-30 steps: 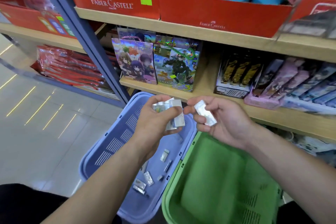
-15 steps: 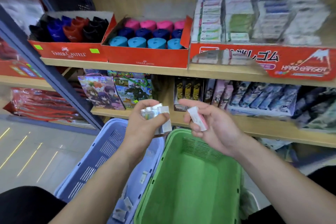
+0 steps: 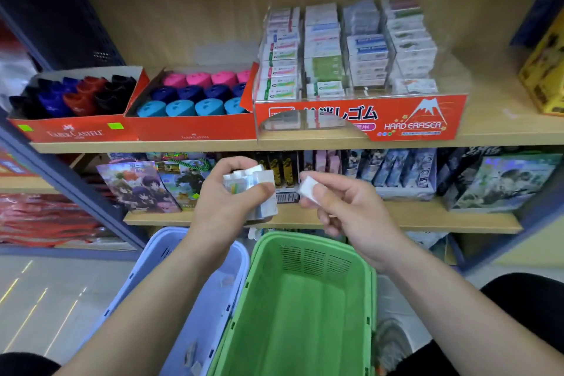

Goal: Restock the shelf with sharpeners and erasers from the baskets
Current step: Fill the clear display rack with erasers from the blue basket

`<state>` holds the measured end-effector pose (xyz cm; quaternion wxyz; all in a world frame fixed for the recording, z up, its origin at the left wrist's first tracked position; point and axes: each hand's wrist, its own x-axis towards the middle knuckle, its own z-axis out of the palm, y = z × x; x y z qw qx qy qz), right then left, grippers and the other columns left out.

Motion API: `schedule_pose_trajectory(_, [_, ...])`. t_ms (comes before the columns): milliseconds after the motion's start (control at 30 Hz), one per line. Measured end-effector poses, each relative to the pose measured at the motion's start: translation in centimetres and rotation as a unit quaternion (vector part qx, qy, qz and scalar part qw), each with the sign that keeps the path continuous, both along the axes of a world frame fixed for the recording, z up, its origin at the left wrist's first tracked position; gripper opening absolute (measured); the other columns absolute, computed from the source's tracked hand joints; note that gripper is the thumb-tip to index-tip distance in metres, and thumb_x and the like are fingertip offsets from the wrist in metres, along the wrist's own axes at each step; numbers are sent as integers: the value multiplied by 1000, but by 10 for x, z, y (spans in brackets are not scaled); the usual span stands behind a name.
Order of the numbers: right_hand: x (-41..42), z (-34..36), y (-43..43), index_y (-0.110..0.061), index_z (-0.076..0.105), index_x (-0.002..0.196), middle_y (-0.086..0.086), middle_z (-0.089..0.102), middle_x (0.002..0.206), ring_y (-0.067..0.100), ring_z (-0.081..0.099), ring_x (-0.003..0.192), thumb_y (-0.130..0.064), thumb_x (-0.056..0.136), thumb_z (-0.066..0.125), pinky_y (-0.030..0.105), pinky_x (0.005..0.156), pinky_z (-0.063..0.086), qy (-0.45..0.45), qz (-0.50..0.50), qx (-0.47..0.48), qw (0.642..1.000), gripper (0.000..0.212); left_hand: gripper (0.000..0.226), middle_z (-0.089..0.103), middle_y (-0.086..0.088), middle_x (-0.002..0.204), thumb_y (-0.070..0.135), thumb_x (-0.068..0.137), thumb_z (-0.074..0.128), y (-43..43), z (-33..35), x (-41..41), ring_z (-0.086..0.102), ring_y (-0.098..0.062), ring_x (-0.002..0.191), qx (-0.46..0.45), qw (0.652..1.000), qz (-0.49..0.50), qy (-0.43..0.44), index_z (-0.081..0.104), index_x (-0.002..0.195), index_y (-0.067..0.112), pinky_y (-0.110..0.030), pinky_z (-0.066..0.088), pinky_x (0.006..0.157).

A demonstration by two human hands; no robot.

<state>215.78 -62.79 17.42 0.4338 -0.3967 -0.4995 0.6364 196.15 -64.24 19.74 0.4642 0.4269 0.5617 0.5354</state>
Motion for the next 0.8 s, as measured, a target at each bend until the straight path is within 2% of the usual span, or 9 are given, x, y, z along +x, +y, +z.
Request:
schedule_pose_trajectory(100, [10, 19, -3, -20, 65, 122, 13, 76, 106, 24, 62, 80, 5, 101, 45, 33, 67, 48, 38, 20, 7, 999, 38, 30, 64, -8, 79, -3, 84, 75, 0, 10, 5, 61, -21, 58, 9, 1000, -7, -1, 62, 98, 20, -29, 52, 49])
schedule_pose_trajectory(167, [15, 29, -2, -13, 62, 124, 15, 75, 110, 28, 72, 92, 6, 97, 50, 42, 84, 56, 60, 26, 21, 998, 35, 31, 66, -10, 80, -1, 82, 77, 1, 15, 7, 62, -23, 60, 15, 1000, -14, 3, 62, 98, 20, -31, 54, 52])
schedule_pose_trajectory(233, [19, 40, -1, -10, 62, 123, 13, 75, 112, 29, 74, 101, -4, 87, 63, 42, 90, 60, 67, 21, 25, 997, 36, 36, 68, -13, 84, 9, 74, 86, 1, 21, 8, 63, -26, 67, 22, 1000, -15, 6, 63, 98, 23, -40, 58, 64])
schedule_pose_trajectory(300, [23, 52, 1, -9, 64, 118, 12, 76, 108, 26, 75, 100, -11, 78, 68, 34, 80, 63, 65, 9, 23, 998, 40, 41, 70, -17, 94, 26, 62, 87, 0, 30, 7, 63, -28, 74, 29, 999, -18, 23, 65, 96, 29, -48, 56, 74])
schedule_pose_trajectory(333, [25, 59, 3, -9, 66, 115, 13, 77, 105, 25, 76, 95, -11, 76, 69, 30, 72, 64, 65, -2, 25, 998, 39, 41, 71, -16, 94, 27, 60, 86, 1, 34, 6, 63, -28, 75, 35, 999, -18, 27, 66, 95, 30, -46, 53, 74])
schedule_pose_trajectory(433, [32, 81, 11, -13, 74, 104, 12, 77, 95, 24, 74, 75, -10, 76, 71, 27, 56, 60, 49, -44, 59, 996, 29, 34, 71, -2, 81, 10, 74, 86, 9, 46, 1, 64, -22, 68, 61, 998, -9, 32, 65, 95, 28, -37, 52, 66])
schedule_pose_trajectory(533, [38, 102, 30, -14, 77, 98, 10, 72, 88, 22, 69, 75, 1, 86, 70, 27, 62, 60, 23, -91, 118, 989, 20, 33, 72, 1, 80, 2, 80, 80, 22, 66, -4, 66, -13, 64, 87, 996, 1, 37, 63, 101, 22, -27, 53, 60])
schedule_pose_trajectory(667, [39, 130, 66, -10, 73, 100, 9, 70, 87, 22, 73, 74, 5, 91, 68, 29, 71, 63, -63, -138, 168, 974, 18, 34, 77, 3, 90, 13, 79, 84, 43, 88, -8, 74, -13, 77, 99, 993, 12, 65, 64, 103, 26, -35, 56, 73])
schedule_pose_trajectory(800, [33, 138, 104, -12, 70, 93, 16, 68, 95, 21, 73, 68, 5, 91, 68, 35, 71, 64, -149, -187, 175, 955, 17, 36, 76, -1, 100, 14, 83, 82, 59, 101, -7, 76, -12, 80, 92, 995, 0, 47, 62, 111, 24, -27, 57, 66])
